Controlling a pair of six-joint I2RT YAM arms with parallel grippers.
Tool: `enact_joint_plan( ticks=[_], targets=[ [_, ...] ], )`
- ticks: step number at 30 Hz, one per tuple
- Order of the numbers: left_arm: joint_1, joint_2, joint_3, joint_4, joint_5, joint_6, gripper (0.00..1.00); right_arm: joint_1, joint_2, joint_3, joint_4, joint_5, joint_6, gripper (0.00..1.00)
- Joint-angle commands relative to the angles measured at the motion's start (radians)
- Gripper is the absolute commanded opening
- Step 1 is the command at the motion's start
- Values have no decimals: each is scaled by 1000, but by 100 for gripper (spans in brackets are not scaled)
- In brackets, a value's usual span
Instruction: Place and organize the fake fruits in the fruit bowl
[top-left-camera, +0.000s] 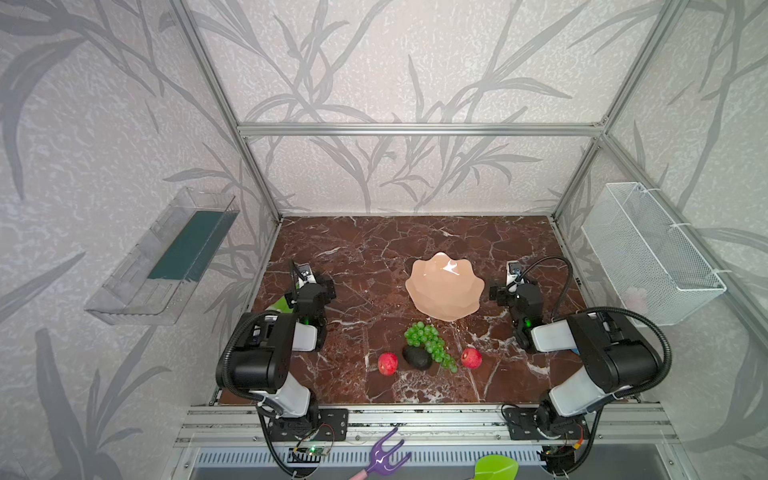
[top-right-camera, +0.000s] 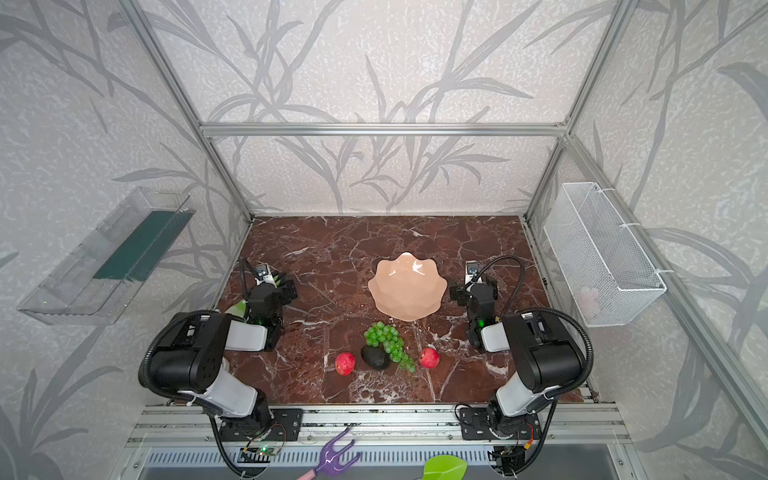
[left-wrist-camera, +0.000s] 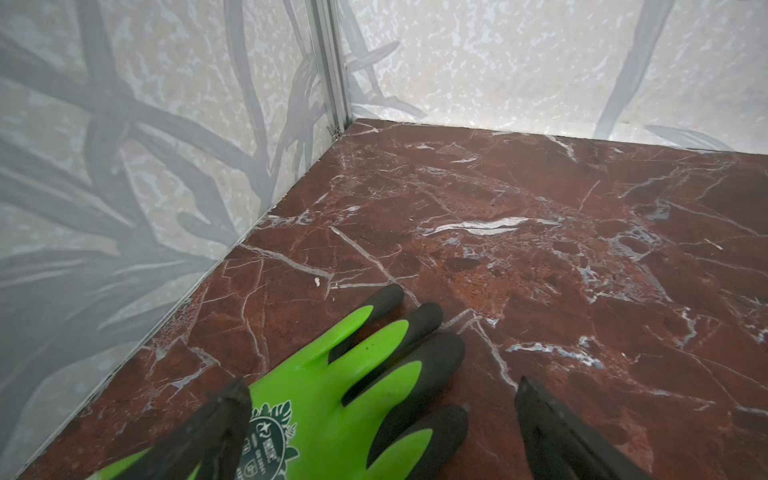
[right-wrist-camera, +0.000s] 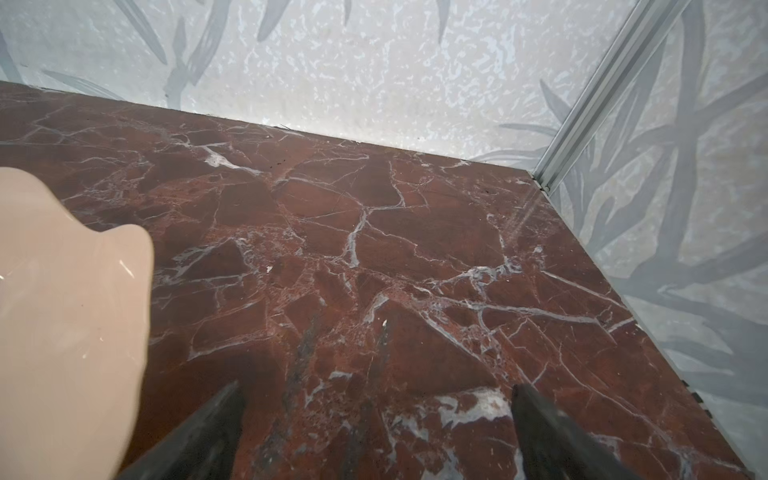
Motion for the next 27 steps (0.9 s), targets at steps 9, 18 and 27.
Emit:
enact_joint_plan(
  ticks=[9,18,27],
  targets=[
    [-8,-17,21,-8,12,6,99,4,-7,2,0,17,-1,99],
    [-6,-17,22,-9,12,6,99,4,-7,2,0,17,-1,99],
    [-7,-17,23,-12,16,3,99,4,-8,1,2,16,-1,99]
  ],
)
